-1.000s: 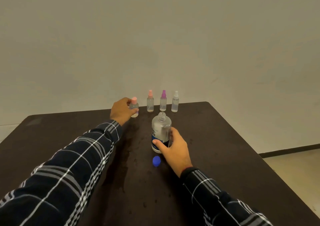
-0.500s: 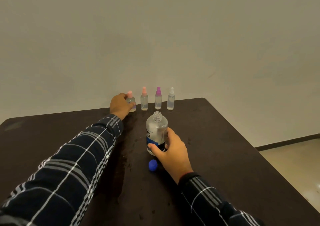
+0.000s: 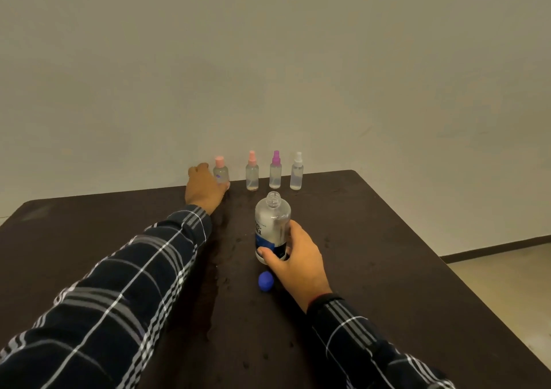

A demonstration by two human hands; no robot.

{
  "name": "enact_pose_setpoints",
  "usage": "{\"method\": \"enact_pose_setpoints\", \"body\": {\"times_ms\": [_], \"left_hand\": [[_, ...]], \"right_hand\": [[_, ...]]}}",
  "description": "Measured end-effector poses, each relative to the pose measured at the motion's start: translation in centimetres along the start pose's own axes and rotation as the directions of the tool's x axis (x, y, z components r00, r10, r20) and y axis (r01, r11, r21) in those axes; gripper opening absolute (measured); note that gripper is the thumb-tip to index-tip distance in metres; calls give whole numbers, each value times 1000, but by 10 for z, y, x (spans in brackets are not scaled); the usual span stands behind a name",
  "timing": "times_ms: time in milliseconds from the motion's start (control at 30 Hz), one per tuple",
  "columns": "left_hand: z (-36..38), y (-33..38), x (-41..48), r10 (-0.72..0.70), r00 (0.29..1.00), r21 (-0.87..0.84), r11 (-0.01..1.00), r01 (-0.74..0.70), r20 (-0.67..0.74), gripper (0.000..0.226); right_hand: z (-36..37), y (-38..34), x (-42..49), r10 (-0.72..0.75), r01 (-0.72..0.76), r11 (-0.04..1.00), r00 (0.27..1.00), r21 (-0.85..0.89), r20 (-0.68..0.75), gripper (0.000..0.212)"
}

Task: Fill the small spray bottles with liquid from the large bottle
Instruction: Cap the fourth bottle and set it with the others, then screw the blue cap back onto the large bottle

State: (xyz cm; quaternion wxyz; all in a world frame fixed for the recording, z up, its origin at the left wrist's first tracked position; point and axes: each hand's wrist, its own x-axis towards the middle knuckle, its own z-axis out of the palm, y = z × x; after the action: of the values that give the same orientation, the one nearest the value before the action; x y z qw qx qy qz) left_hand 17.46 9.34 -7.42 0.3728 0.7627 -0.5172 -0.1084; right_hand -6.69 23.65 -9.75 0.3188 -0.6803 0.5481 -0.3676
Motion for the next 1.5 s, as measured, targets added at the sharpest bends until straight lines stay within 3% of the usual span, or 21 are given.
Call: {"method": "enact_pose_setpoints", "body": {"times_ms": [67,100,167,233,333,400,500,567,667,800,1100,1167,1267,1367,1500], "left_hand": [[-7,3,-26,109,989,-39,993,-113,-98,53],[-11,5,-41,144,987,-139,978,-153,-73,47],[-23,12,-72,195,973,-388,912,-132,127,37],[-33,16,-101,300,896,-525,846,-91,328,35],[-43,17,-133,385,833,-617,784,-68,397,47],[-45,16,-144,404,807,-612,788,-68,430,64],[-46,23,-158,401,789,-580,811,-69,467,92],[-45,33,-163,387,802,-549,831,-90,455,98],[-47,48,-173,374,850,-462,868,-181,371,82],[-63,44,-179,336,896,-335,913,-234,289,72],[-82,33,-192,244,950,-178,961,-210,193,65],[-82,35,-193,238,956,-144,966,-214,174,67],[-84,35,-191,250,951,-111,966,-233,183,74],[-82,36,-194,260,949,-77,965,-250,178,77],[-84,41,-190,231,953,-89,972,-218,194,75]], "right_hand": [[-1,-4,-1,5,-5,1000,1000,-4,5,61],[-3,-6,-2,8,-8,1000,1000,-11,12,61],[-8,-11,-2,11,-10,999,999,-47,34,60],[-16,-17,-1,24,-16,995,997,-103,73,63],[-32,-24,-6,89,-72,988,989,-135,120,93],[-40,-22,-14,162,-144,973,983,-178,90,100],[-49,-13,-31,102,-101,909,995,-405,-18,48],[-49,-13,-41,41,-23,903,999,-428,32,27],[-36,-20,-53,20,39,931,987,-363,159,32],[-9,-28,-56,8,60,914,986,-400,165,41],[-1,-28,-47,-42,108,891,987,-440,157,18],[-6,-28,-45,-77,92,929,995,-358,56,19],[-21,-40,-34,-84,81,996,989,-30,-119,35],[-37,-70,-11,-153,165,977,984,134,-96,34],[-42,-100,13,-293,291,955,955,51,49,33]]}}
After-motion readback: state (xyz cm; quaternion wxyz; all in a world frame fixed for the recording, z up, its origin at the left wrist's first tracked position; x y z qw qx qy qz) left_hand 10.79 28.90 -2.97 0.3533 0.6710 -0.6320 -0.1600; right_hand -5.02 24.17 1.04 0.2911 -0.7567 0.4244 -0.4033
